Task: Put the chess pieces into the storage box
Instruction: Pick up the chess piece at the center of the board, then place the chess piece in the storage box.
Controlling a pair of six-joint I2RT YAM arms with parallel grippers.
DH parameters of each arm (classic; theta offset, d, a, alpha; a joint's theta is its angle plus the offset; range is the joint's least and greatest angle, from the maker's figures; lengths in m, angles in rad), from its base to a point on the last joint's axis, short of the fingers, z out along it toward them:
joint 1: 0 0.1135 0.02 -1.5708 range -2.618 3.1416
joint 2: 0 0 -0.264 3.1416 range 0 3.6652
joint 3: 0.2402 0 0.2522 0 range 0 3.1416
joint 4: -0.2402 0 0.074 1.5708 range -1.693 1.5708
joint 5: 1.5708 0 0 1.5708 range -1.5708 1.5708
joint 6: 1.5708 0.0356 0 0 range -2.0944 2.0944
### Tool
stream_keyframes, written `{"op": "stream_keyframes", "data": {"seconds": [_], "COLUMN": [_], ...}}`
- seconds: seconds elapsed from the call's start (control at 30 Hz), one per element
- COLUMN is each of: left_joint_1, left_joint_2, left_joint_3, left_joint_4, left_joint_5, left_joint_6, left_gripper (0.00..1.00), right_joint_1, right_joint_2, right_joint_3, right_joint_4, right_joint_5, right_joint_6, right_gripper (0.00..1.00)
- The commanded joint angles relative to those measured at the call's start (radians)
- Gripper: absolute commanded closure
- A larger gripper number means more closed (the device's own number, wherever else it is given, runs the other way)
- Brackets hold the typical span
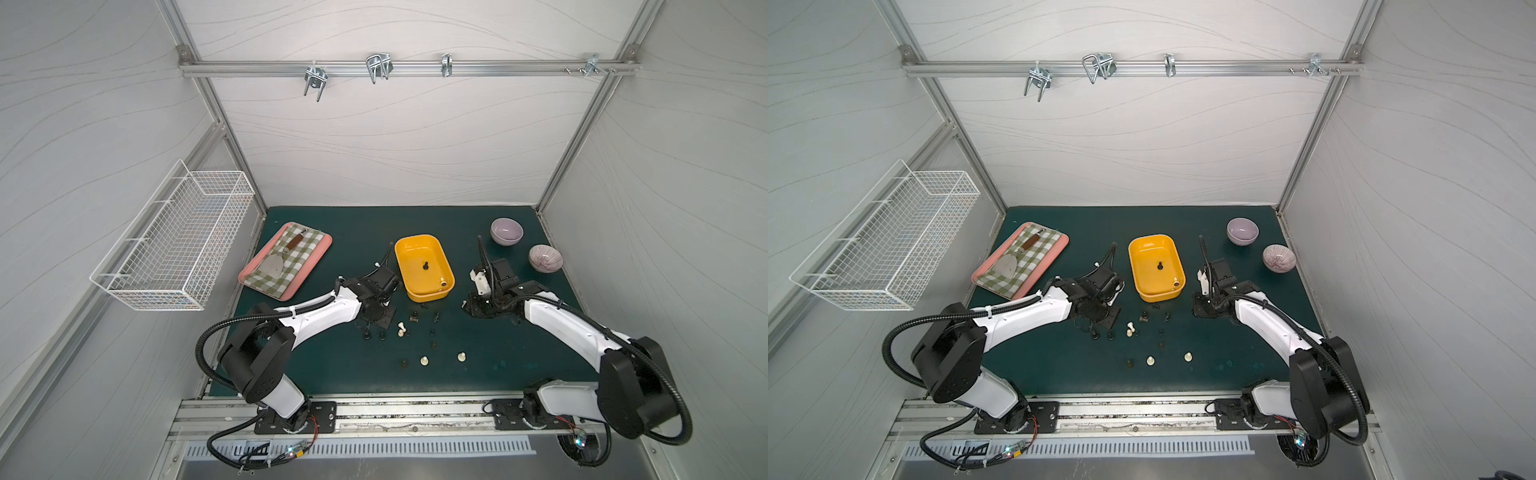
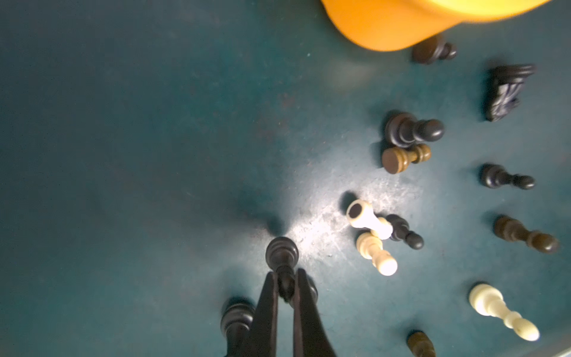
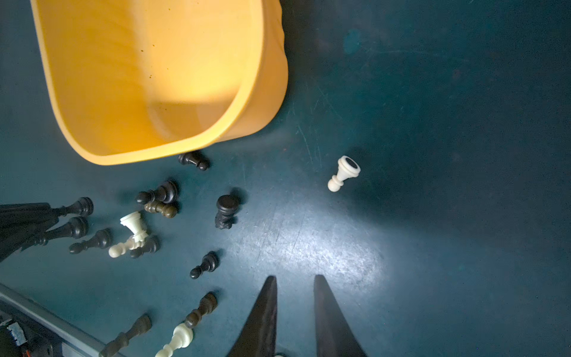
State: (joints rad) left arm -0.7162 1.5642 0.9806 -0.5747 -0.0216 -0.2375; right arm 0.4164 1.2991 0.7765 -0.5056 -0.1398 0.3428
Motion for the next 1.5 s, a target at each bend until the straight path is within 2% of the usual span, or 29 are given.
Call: {"op": "stream_keyframes", "data": {"seconds": [0.0,0.23,0.47,1.1,1.47], "left_joint_1": [-0.005,-0.004,-0.004,-0.004,-0.005], "left_joint_2": [-0.026,-0.027,0.001,0.242,0.337], "left_joint_3": [0.050,0.084,0.189,0.519,0.610], "left_joint_4": [-0.014,-0.021,-0.029,-0.028,-0.046], "left_joint_5": [0.006,0.017,0.041,0.120,0.124], "left_joint_6": [0.015,0.029,0.063,0.118,0.133], "left_gripper": [0.95,0.95,0.95,0.95,0.95], "right_joint_1": [-0.007,-0.006,-0.007,-0.007,-0.007], "right_joint_2": [-0.011,-0.016,-0.018,-0.061,-0.088], "right_joint_3": [-0.002,-0.003,-0.001,-0.020,-0.029], "right_joint_4": [-0.007,-0.009,-0.008,-0.024,-0.030], "right_joint_5": [-0.011,-0.009,-0.011,-0.003,0.008], "right_joint_6": [-0.006,-0.008,-0.004,0.006,0.007], "right_gripper": [0.76,0.76,0.76,0.76,0.76]}}
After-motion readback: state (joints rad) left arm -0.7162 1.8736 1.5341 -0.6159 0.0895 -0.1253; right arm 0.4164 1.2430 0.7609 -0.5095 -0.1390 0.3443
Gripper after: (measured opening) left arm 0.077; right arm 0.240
